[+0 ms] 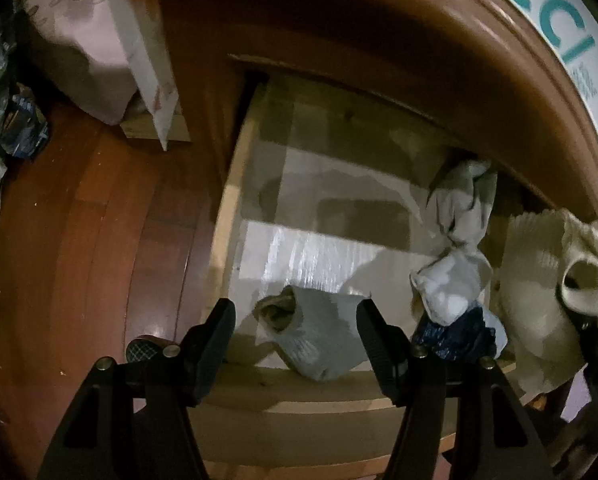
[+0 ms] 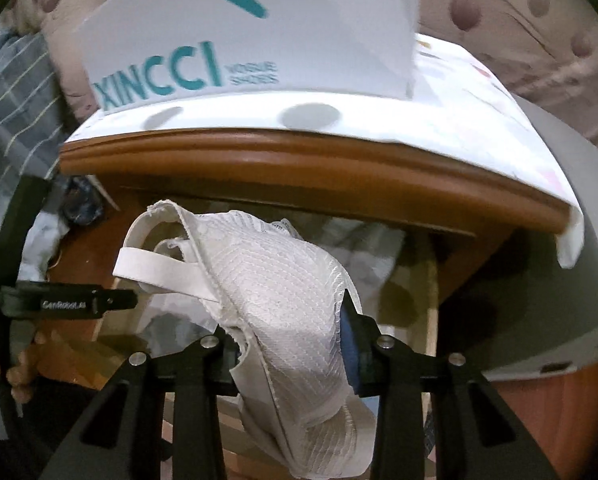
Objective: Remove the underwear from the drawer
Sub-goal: 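Lift the white textured underwear out of the drawer with the right tool, then hold the white textured underwear with the right tool while the left tool grasps grey striped underwear in the drawer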
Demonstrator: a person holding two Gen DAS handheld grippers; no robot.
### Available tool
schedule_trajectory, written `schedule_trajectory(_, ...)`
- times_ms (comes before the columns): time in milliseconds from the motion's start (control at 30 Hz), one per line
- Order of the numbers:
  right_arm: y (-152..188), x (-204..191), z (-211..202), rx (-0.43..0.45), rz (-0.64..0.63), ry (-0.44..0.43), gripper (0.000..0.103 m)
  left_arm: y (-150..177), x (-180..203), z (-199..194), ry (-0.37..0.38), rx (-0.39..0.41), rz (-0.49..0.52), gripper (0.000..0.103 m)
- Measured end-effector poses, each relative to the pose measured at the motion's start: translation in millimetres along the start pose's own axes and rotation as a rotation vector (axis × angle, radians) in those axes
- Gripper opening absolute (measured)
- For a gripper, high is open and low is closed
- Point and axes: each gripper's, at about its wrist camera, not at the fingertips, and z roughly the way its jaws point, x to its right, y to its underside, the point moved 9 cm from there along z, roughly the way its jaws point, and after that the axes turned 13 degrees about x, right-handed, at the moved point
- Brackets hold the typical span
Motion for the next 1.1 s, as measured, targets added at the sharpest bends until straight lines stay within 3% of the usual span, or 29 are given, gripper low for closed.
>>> schedule_trajectory(400, -0.2, 53.2, -7.5, 0.047, 0.121, 0.163, 0.034, 6.7, 10.5, 8.6, -0.016, -0.028, 0.036, 0.065)
schedule_trajectory(667, -4.6, 68.9, -16.5, 0.077, 0.194, 0.171, 0.033, 20.2, 22.6, 21.2, -0.03, -0.092, 0.105, 0.065)
schedule_trajectory(1100, -4.3, 80.0, -15.3, 0.066, 0.272, 0.113, 0.033, 23.7, 30.5, 50.8, -0.022, -0.257, 0.051, 0.065)
